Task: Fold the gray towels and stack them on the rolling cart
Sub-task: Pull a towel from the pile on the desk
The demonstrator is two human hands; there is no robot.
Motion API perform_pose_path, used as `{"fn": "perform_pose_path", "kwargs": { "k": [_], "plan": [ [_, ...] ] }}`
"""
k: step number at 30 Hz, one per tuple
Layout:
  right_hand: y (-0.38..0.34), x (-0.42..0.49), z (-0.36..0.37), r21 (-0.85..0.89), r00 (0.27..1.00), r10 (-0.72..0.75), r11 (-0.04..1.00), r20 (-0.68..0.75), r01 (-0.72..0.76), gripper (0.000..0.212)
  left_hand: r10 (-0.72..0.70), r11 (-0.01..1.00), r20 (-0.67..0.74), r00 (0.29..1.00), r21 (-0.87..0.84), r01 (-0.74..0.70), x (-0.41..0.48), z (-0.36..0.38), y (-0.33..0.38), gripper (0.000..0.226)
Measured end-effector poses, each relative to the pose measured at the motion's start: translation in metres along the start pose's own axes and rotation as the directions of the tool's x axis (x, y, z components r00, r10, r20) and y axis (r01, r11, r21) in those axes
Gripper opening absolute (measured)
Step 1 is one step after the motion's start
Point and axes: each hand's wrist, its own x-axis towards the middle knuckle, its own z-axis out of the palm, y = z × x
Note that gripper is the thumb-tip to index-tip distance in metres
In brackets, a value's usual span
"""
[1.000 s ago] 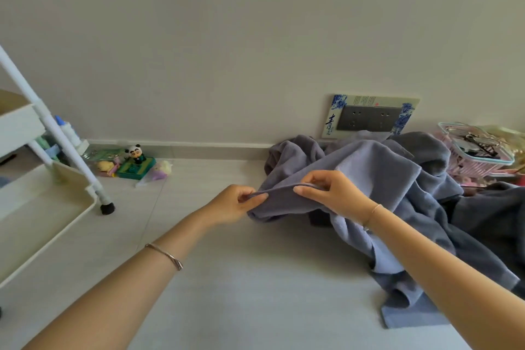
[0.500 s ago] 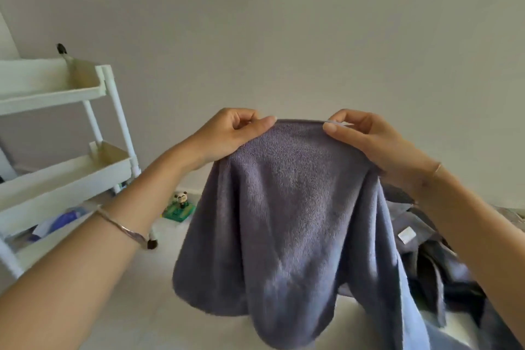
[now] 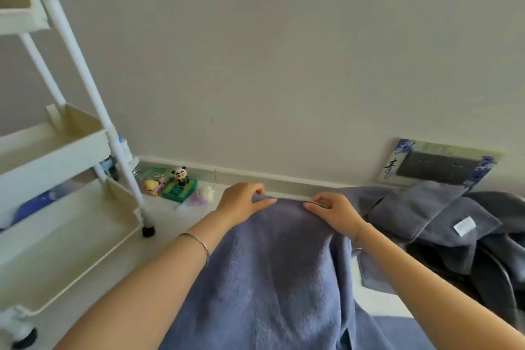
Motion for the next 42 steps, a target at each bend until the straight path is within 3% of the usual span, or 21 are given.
{"fn": "perform_pose_path", "kwargs": {
  "k": [4, 7, 10, 12, 14, 17, 20, 22, 25, 28, 30, 32, 34, 36, 37, 39, 40, 42],
  "plan": [
    [0.062, 0.039, 0.037, -0.153, 0.989, 0.047, 0.986, -0.138, -0.068, 0.018, 0.052, 0.998, -0.009, 0.999, -0.022, -0.052, 0.01, 0.049, -0.048, 0.016],
    [0.089, 0.052, 0.049, -0.249, 0.979, 0.106, 0.957, -0.176, -0.149, 0.016, -0.022, 0.999, -0.038, 0.999, 0.042, 0.024, 0.0, 0.058, -0.092, 0.026],
    [0.098, 0.056, 0.051, -0.448, 0.959, 0.129, 0.863, -0.251, -0.233, 0.018, -0.117, 0.981, 0.016, 0.993, 0.157, 0.113, -0.015, 0.048, -0.132, 0.039],
    [0.1, 0.061, 0.064, -0.608, 0.968, -0.02, 0.781, -0.249, -0.14, 0.023, -0.207, 0.96, 0.066, 0.976, 0.207, 0.189, -0.022, 0.039, -0.152, 0.044],
    [0.096, 0.068, 0.088, -0.661, 0.977, -0.163, 0.75, -0.138, 0.031, 0.031, -0.279, 0.944, 0.119, 0.953, 0.218, 0.249, -0.027, 0.035, -0.166, 0.046],
    [0.084, 0.076, 0.129, -0.544, 0.986, -0.162, 0.826, 0.027, 0.15, 0.04, -0.33, 0.938, 0.129, 0.935, 0.151, 0.311, -0.031, 0.037, -0.173, 0.045],
    [0.083, 0.083, 0.158, -0.484, 0.999, -0.034, 0.874, 0.023, 0.041, 0.055, -0.36, 0.933, 0.103, 0.927, 0.006, 0.361, -0.029, 0.043, -0.175, 0.046],
    [0.087, 0.084, 0.166, -0.516, 1.0, 0.015, 0.856, -0.019, -0.023, 0.051, -0.364, 0.925, 0.144, 0.92, -0.06, 0.375, -0.024, 0.045, -0.174, 0.042],
    [0.093, 0.079, 0.161, -0.509, 0.998, -0.05, 0.859, 0.032, 0.06, 0.023, -0.37, 0.891, 0.285, 0.884, -0.161, 0.425, -0.019, 0.037, -0.166, 0.049],
    [0.089, 0.068, 0.141, -0.331, 0.983, -0.118, 0.93, 0.142, 0.16, 0.036, -0.328, 0.823, 0.47, 0.819, -0.283, 0.492, -0.016, 0.016, -0.155, 0.045],
    [0.08, 0.062, 0.121, -0.21, 0.979, -0.072, 0.971, 0.192, 0.113, 0.039, -0.299, 0.757, 0.609, 0.735, -0.317, 0.571, -0.016, -0.003, -0.147, 0.046],
    [0.069, 0.058, 0.099, -0.165, 0.965, -0.019, 0.984, 0.263, 0.065, 0.043, -0.262, 0.768, 0.659, 0.705, -0.299, 0.566, -0.013, -0.02, -0.14, 0.048],
    [0.06, 0.059, 0.079, -0.149, 0.952, 0.05, 0.989, 0.301, -0.005, 0.054, -0.234, 0.815, 0.515, 0.825, -0.359, 0.455, -0.006, -0.029, -0.135, 0.057],
    [0.056, 0.061, 0.068, -0.158, 0.97, 0.086, 0.986, 0.227, -0.05, 0.06, -0.199, 0.853, 0.234, 0.952, -0.437, 0.286, 0.003, -0.029, -0.132, 0.052],
    [0.057, 0.064, 0.067, -0.172, 0.984, 0.079, 0.984, 0.16, -0.051, 0.058, -0.175, 0.899, 0.089, 0.981, -0.392, 0.196, 0.007, -0.025, -0.135, 0.046],
    [0.065, 0.07, 0.075, -0.29, 0.999, 0.037, 0.956, 0.017, -0.031, 0.05, -0.083, 0.997, -0.161, 0.983, -0.005, 0.083, 0.009, -0.01, -0.14, 0.029],
    [0.07, 0.071, 0.082, -0.383, 0.998, 0.018, 0.923, -0.058, -0.039, 0.04, -0.029, 0.978, -0.217, 0.976, 0.195, 0.072, 0.007, 0.002, -0.142, 0.03],
    [0.079, 0.069, 0.102, -0.533, 0.983, -0.052, 0.845, -0.175, -0.05, 0.031, -0.005, 0.927, -0.201, 0.98, 0.367, 0.08, -0.005, 0.027, -0.141, 0.056]
  ]
}}
